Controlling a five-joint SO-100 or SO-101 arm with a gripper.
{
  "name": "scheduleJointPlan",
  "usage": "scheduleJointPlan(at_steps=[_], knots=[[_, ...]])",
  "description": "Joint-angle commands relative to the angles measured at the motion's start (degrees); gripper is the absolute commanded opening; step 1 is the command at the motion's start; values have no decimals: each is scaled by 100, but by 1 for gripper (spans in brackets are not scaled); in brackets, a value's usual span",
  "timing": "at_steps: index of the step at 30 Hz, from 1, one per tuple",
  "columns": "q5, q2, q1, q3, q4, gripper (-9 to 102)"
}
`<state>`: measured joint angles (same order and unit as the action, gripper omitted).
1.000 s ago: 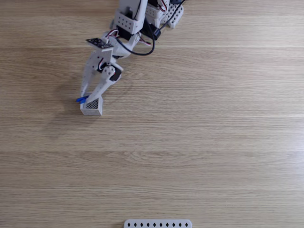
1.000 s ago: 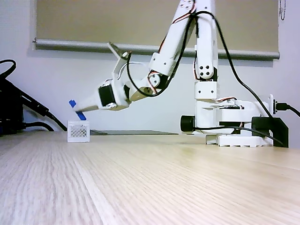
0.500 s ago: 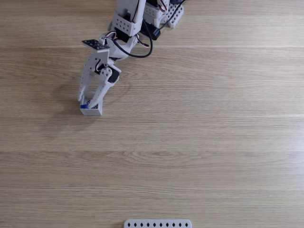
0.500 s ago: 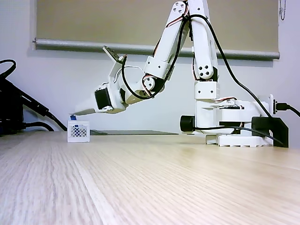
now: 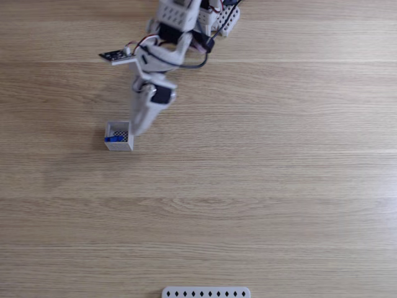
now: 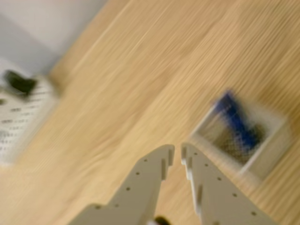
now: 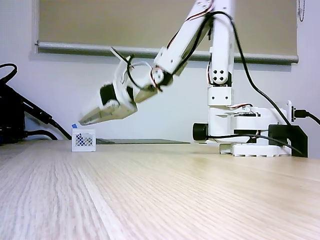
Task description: Grasp a peg and put it in the crate.
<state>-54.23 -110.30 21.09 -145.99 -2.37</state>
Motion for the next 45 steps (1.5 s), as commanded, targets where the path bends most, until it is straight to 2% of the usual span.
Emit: scheduleJointPlan(at_steps=[1,7,12,21,28,33,41,45], knots=[[2188,-1986,-782,387,1705,-1],[4764,-3753,-1854,387,3937,-1],[5906,-4808,-2153,141,5142,0],[6126,-7269,-2329,-1608,5546,-1],[6117,-8077,-2294,-2927,5537,-1],[6126,-8060,-2303,-2856,5651,-1],[6135,-8060,-2338,-2540,6759,-1],[6135,-8068,-2329,-2531,6785,-1]])
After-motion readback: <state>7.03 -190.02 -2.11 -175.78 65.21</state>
